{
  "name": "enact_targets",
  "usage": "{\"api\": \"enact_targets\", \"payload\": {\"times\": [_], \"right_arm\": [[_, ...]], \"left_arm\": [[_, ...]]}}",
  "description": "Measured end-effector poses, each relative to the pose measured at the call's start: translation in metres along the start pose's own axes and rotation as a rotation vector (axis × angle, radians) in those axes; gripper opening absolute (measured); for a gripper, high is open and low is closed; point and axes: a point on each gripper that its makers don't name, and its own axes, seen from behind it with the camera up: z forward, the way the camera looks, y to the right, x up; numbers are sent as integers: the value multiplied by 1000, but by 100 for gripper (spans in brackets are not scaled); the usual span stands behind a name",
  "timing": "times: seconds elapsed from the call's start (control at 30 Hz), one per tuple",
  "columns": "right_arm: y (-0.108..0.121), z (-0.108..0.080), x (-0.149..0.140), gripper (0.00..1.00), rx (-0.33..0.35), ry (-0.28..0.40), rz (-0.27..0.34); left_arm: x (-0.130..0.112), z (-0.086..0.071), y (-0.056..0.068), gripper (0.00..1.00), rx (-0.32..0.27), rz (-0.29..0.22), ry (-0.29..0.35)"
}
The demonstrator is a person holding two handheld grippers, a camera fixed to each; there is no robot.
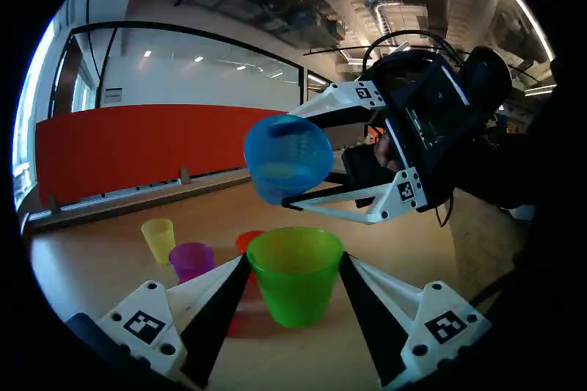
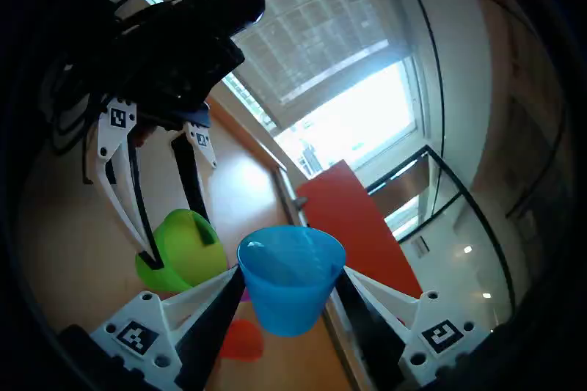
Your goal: Pour water
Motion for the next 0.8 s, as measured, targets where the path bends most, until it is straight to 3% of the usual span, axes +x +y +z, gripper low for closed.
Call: {"api": "enact_targets", "payload": {"times": [0.8], "right_arm": [[3, 1, 2, 88, 1, -6, -89]], "left_arm": [[3, 0, 1, 87, -5, 1, 6]]}}
